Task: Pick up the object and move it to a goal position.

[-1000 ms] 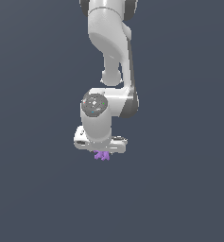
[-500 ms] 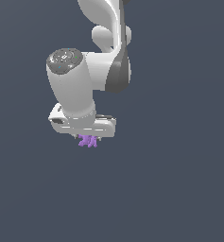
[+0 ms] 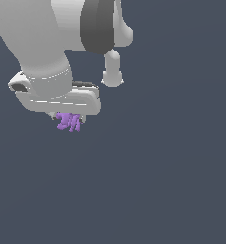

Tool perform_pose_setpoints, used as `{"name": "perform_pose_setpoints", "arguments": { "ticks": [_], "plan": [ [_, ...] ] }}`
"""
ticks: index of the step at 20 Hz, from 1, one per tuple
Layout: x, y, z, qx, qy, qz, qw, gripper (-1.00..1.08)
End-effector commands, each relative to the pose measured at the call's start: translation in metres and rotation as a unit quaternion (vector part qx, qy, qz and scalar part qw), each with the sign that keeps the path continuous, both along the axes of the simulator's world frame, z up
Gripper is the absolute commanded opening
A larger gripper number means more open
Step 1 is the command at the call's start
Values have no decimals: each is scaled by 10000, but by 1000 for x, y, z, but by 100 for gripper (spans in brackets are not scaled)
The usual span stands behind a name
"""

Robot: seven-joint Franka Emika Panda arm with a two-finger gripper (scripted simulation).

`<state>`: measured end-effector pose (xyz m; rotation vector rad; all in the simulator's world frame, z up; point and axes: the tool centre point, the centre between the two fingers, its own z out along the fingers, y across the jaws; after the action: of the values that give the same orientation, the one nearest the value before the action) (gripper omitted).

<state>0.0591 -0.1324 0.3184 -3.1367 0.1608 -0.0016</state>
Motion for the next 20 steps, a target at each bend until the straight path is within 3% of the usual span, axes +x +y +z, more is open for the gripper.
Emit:
{"name": "perform_pose_setpoints", "arguments": {
  "ticks": [1,10,20],
  "plan": [
    [-1,-10,25,1,5,2,10000,-100],
    [-1,-33,80,-2,5,4,10000,-100],
    [0,-40,97,-2,5,4,10000,-100]
  ]
}}
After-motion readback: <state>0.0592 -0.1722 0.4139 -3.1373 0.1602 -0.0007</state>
